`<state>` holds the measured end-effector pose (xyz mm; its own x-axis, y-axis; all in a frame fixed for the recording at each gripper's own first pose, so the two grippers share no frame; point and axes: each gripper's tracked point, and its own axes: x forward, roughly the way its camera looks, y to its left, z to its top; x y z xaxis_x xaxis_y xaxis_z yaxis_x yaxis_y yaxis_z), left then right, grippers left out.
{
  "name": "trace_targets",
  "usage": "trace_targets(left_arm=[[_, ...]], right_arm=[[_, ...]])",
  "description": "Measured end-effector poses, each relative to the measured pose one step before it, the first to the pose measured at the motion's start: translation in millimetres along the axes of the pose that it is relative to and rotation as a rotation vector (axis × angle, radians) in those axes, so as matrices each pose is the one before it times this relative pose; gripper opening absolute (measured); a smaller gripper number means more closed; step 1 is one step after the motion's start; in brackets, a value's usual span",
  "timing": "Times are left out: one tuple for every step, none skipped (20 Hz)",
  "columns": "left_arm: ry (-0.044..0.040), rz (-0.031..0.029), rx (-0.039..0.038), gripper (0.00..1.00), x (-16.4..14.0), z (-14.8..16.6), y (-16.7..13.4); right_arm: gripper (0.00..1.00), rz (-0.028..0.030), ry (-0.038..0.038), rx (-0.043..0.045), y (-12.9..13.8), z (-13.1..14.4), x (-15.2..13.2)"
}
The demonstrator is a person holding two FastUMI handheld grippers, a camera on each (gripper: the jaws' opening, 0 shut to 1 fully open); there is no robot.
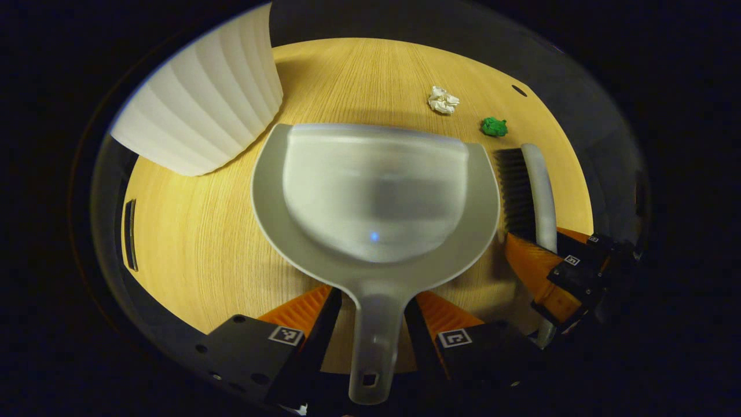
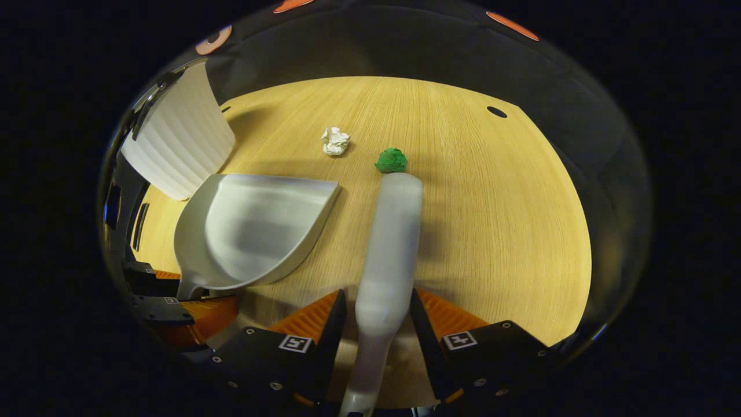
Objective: Pick up the small broom and dustpan from the desktop, sweep the trash into the dustpan with the broom, and then empty the trash into the garbage bin.
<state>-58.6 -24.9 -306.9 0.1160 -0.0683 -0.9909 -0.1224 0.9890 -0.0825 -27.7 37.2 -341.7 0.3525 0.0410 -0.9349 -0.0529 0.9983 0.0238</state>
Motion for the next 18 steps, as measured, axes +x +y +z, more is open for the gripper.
trace_targets(left_arm=[[0.00839,0.00474,-0.00152,0.63,0.64,-1.69,0.77],[0.02415,0.00479,0.00762,0.51,7.17,-3.16,-1.14],[0.00757,0.00057,0.02301,0.41,-4.93,1.42,-2.16],[-0.00444,-0.00527,0.02180,0.37,-0.16,2.85,-0.35],[0.00232,-0.01238,0.02420,0.36,-0.42,2.70,0.46],[-0.00670,-0.00989,0.02878,0.35,-1.75,3.10,1.37],[-0.01510,-0.00407,0.03107,0.33,-2.34,5.55,4.26],[-0.01453,-0.00821,0.03702,0.32,0.43,7.01,2.50],[-0.00263,-0.00500,0.04718,0.32,-0.97,5.32,3.41],[-0.00402,-0.01377,0.05066,0.32,-0.66,6.40,3.77],[-0.01360,-0.01886,0.04099,0.32,-1.12,8.66,3.59],[0.00447,-0.02022,0.05839,0.32,-1.40,6.84,4.21],[-0.00873,-0.02426,0.05778,0.32,-0.15,9.53,3.30],[0.01217,-0.01739,0.06378,0.30,0.26,6.14,6.01],[0.00443,-0.00355,0.06039,0.30,1.43,7.21,5.45],[0.00357,0.00676,0.03360,0.29,3.12,6.96,7.58],[0.00461,-0.00183,0.02758,0.29,3.50,7.96,4.43],[-0.00643,-0.00644,0.01126,0.29,3.04,9.78,3.36]], right_arm=[[0.54,-0.00323,0.01066,0.00806,-0.97,-3.32,4.76],[0.47,0.00848,0.00658,0.00954,1.55,2.02,-0.82],[0.43,0.00076,0.00382,0.00903,-0.81,2.03,1.58],[0.43,0.00745,0.00658,0.00527,0.35,0.34,-0.04],[0.46,0.00968,0.00133,0.00486,-0.64,2.27,-2.27],[0.45,0.00912,0.00257,0.01137,-2.32,1.32,-1.94],[0.34,0.00571,0.00231,0.01204,-3.28,2.38,-0.91],[0.33,0.00411,0.00024,0.00948,-4.57,2.05,-0.62],[0.32,-0.00055,-0.00575,0.00799,-6.91,4.71,-1.61],[0.31,-0.00156,-0.00486,-0.00150,-7.33,4.25,-1.19],[0.30,0.00008,-0.00024,-0.00307,-7.79,5.18,-1.24],[0.31,0.00971,0.00197,-0.00236,-5.66,5.09,-0.30],[0.31,0.00741,0.00444,-0.00033,-5.90,7.29,2.23],[0.31,0.00692,0.00118,-0.00946,-5.51,7.84,2.49],[0.31,0.00473,-0.00659,-0.01274,-5.44,10.77,5.44],[0.30,0.01191,-0.00132,-0.01488,-2.11,10.11,2.98],[0.30,0.02063,-0.00219,-0.00991,-0.11,11.15,4.37],[0.30,0.02103,0.00378,-0.01569,-0.95,10.91,2.05]])
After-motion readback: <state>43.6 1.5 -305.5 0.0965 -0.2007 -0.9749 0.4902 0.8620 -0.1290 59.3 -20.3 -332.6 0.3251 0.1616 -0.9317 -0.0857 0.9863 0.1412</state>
